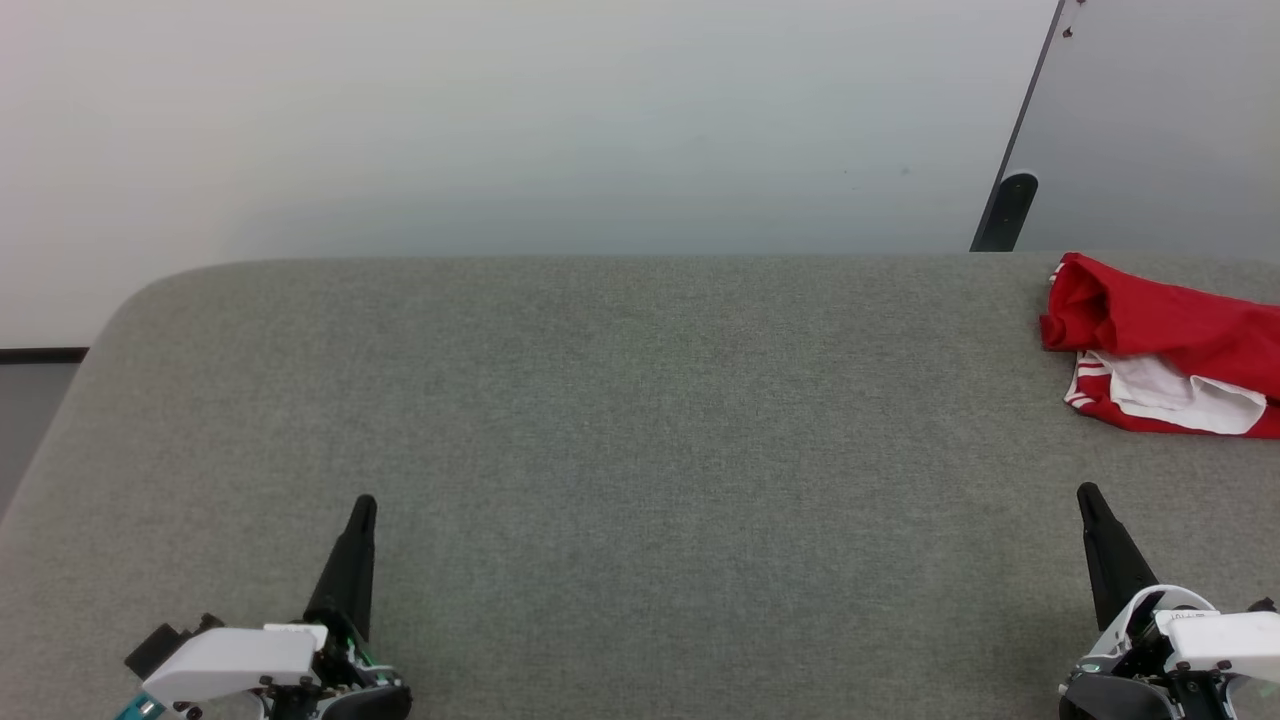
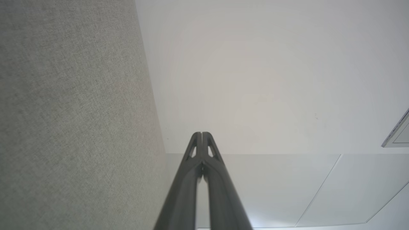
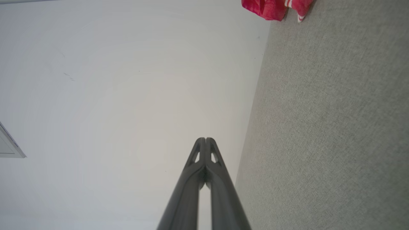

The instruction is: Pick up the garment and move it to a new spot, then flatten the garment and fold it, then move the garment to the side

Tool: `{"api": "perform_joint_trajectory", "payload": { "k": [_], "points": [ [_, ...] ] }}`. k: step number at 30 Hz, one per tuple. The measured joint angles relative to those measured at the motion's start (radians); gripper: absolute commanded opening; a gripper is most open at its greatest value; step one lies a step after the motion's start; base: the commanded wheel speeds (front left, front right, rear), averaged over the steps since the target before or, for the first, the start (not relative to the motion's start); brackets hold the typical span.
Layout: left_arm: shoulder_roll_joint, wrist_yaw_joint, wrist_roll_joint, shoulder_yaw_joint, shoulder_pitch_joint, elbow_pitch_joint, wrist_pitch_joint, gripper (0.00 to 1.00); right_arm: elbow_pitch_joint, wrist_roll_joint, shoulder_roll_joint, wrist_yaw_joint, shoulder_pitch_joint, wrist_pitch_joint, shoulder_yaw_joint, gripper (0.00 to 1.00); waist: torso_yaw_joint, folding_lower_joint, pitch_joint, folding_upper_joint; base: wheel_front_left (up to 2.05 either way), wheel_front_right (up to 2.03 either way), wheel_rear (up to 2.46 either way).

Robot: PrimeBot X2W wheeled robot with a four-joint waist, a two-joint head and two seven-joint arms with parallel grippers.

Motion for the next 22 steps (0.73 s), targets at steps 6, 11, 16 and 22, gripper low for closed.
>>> {"api": "perform_joint_trajectory", "payload": {
  "k": [6, 11, 16, 22],
  "points": [
    [0.0, 0.0, 0.0, 0.0, 0.0, 0.0, 0.0, 0.0, 0.0, 0.0, 0.0, 0.0, 0.0, 0.0, 0.0, 0.0, 0.0, 0.0, 0.0, 0.0, 0.0, 0.0, 0.0],
    [0.0, 0.0, 0.0, 0.0, 0.0, 0.0, 0.0, 0.0, 0.0, 0.0, 0.0, 0.0, 0.0, 0.0, 0.0, 0.0, 0.0, 0.0, 0.0, 0.0, 0.0, 0.0, 0.0],
    [0.0, 0.0, 0.0, 0.0, 0.0, 0.0, 0.0, 0.0, 0.0, 0.0, 0.0, 0.0, 0.0, 0.0, 0.0, 0.0, 0.0, 0.0, 0.0, 0.0, 0.0, 0.0, 0.0],
    [0.0, 0.0, 0.0, 0.0, 0.0, 0.0, 0.0, 0.0, 0.0, 0.0, 0.0, 0.0, 0.0, 0.0, 0.0, 0.0, 0.0, 0.0, 0.0, 0.0, 0.0, 0.0, 0.0]
  ]
}}
